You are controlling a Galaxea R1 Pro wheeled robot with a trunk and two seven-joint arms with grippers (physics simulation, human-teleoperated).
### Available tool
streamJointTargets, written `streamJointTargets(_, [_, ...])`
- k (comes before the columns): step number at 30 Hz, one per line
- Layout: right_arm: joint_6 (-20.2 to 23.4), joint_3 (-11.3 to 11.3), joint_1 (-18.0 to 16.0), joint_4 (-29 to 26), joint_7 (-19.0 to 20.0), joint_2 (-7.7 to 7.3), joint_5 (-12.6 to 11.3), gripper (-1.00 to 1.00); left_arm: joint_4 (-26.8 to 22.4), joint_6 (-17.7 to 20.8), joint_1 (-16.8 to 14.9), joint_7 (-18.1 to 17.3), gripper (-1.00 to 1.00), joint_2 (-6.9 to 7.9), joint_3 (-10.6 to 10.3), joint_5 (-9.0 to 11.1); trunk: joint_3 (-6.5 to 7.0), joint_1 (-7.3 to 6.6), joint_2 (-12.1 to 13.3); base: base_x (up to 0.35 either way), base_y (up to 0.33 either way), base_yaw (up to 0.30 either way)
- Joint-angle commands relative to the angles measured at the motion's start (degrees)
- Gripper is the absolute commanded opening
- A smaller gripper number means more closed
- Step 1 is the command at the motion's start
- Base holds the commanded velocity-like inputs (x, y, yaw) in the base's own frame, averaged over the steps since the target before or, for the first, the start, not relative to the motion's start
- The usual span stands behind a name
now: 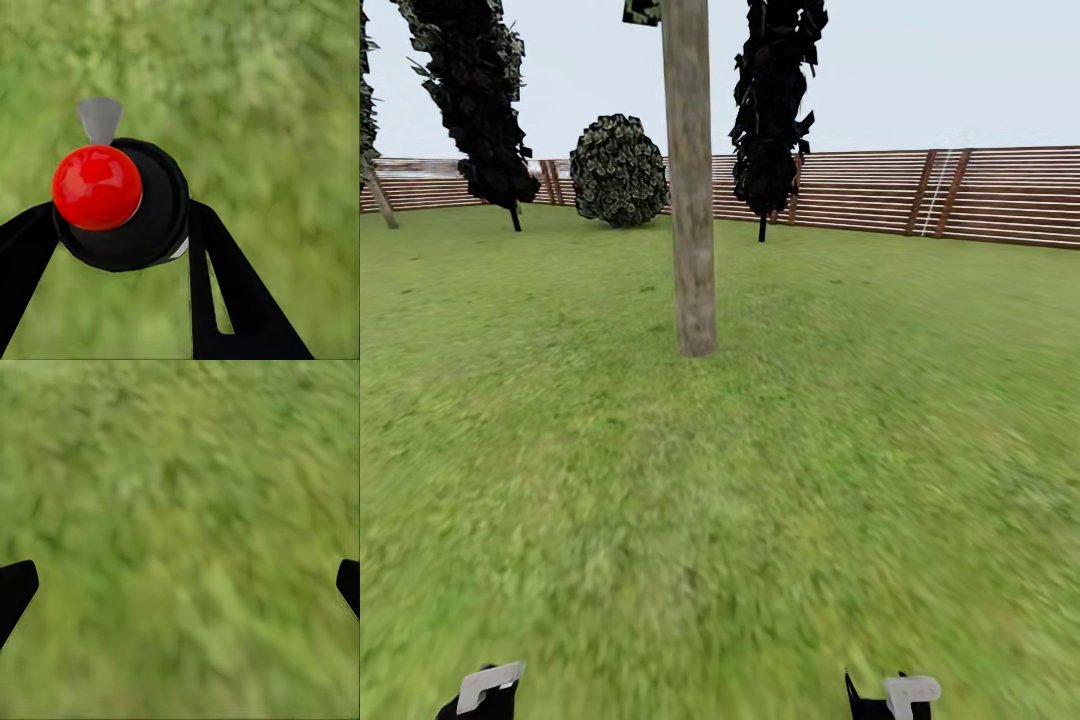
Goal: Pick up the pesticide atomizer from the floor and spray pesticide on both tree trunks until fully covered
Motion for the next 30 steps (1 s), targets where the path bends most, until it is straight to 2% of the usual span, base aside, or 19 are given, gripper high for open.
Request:
streamJointTargets(1, [-0.2, -0.1, 0.0, 0.0, 0.0, 0.00, 0.2, 1.00, 0.1, -0.2, 0.0, -0.4, -1.00, -0.02, 0.3, 0.2, -0.05, 0.02, 0.0, 0.336, 0.000, 0.000])
streamJointTargets(30, [-0.2, -0.1, 0.0, 0.0, 0.0, 0.00, 0.1, 1.00, 0.1, -0.2, 0.0, -0.4, -1.00, -0.02, 0.3, 0.2, -0.05, 0.02, 0.0, 0.336, 0.000, 0.033])
